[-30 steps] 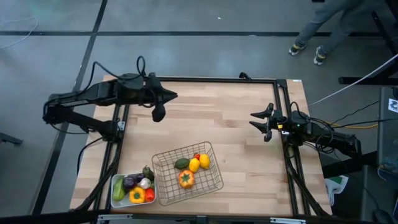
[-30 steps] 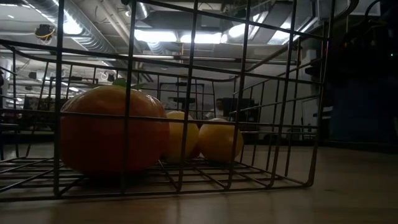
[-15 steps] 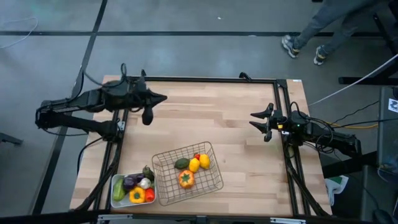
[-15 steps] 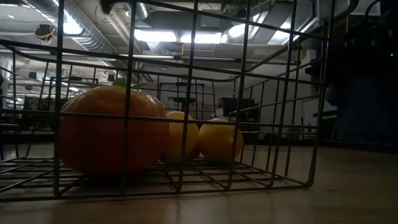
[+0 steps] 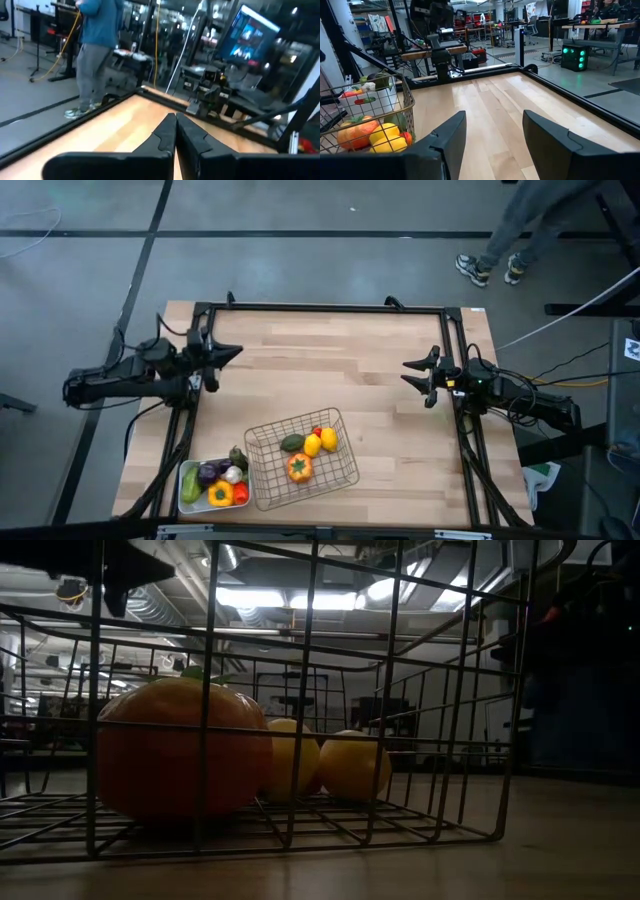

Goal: Sort produce into baskets
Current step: Return to Home Position

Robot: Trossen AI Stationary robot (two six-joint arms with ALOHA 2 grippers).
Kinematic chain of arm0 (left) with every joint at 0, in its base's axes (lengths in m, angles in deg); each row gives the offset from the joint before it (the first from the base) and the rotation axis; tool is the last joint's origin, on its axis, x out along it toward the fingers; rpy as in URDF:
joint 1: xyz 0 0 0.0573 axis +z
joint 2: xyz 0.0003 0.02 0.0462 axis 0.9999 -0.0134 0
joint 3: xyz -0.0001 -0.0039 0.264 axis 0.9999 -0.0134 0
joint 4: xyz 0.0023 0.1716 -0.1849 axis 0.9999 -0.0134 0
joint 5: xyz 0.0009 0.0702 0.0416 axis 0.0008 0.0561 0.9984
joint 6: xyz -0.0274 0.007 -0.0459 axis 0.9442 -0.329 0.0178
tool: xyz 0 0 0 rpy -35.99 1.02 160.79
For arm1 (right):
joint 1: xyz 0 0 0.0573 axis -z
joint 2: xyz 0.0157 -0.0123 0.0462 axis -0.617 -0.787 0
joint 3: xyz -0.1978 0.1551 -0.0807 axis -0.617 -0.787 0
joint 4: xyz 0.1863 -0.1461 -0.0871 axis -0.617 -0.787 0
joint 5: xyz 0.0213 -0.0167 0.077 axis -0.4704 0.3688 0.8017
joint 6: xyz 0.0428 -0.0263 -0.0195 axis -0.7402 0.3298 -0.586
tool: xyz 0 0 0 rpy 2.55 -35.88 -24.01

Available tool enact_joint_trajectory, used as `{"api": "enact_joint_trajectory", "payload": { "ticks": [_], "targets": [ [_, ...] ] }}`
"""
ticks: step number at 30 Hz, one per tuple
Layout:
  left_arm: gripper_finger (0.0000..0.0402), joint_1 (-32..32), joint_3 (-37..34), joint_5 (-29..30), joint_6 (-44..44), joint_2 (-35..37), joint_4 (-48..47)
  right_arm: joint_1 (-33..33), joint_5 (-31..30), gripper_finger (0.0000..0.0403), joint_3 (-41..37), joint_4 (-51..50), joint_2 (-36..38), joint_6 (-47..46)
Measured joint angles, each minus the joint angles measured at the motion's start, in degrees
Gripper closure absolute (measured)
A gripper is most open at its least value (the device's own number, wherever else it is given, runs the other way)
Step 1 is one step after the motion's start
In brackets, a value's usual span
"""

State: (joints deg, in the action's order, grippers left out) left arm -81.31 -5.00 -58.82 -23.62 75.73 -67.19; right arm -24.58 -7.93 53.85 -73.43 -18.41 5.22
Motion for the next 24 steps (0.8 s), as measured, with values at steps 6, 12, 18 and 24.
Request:
{"api": "enact_joint_trajectory", "payload": {
  "ticks": [6,12,18,24],
  "targets": [
    [0.0399,0.00,-8.40,-0.02,-0.99,8.86,7.34,0.00,0.00,0.0210,0.00,0.00,0.00,0.02],
    [0.0399,0.00,-15.63,-0.02,-4.12,13.24,14.22,0.00,0.00,0.0210,-0.02,0.00,0.00,0.01],
    [0.0399,0.00,-21.75,-0.04,-6.80,13.22,21.50,0.00,0.00,0.0210,-0.01,0.00,0.00,0.01],
    [0.0399,-0.02,-22.83,-0.65,-7.24,13.17,19.81,0.00,0.00,0.0210,-0.02,0.00,-0.02,0.02]
  ]
}}
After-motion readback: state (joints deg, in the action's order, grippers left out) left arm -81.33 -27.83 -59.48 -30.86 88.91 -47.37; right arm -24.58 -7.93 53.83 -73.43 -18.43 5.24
